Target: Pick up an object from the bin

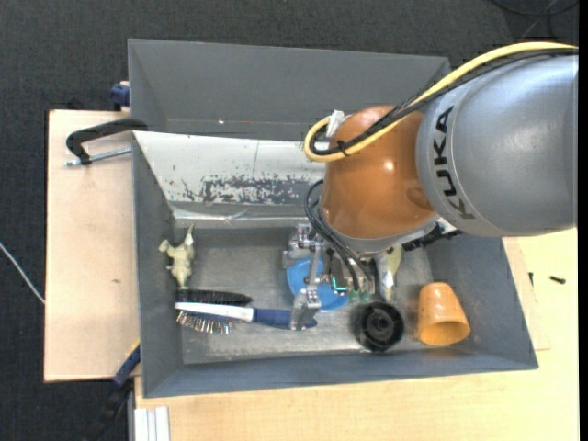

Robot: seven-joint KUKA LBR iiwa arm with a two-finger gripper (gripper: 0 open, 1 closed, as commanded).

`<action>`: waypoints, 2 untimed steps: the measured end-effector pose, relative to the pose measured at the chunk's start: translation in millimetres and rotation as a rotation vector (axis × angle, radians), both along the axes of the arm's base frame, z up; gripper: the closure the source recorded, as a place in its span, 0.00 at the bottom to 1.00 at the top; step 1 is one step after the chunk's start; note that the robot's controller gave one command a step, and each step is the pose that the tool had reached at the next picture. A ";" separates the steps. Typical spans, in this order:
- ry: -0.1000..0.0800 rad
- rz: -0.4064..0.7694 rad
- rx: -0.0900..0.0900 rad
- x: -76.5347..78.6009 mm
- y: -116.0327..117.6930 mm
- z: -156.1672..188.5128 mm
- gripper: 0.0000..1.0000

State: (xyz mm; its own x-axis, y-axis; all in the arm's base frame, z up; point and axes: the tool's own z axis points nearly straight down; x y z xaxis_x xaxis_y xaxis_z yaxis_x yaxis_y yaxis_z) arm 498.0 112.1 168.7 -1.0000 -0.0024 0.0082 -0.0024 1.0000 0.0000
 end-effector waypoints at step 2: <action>-0.009 0.309 0.005 34.2 -88.6 -93.7 1.00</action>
Offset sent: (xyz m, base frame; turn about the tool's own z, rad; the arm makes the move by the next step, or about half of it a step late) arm 0.0329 -0.0918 -0.0981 -0.3078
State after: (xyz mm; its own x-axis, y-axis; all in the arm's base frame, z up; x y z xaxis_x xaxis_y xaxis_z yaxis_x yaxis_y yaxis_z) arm 532.3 23.4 75.0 -0.9518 -0.3067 -0.0013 -0.3067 0.9518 0.0037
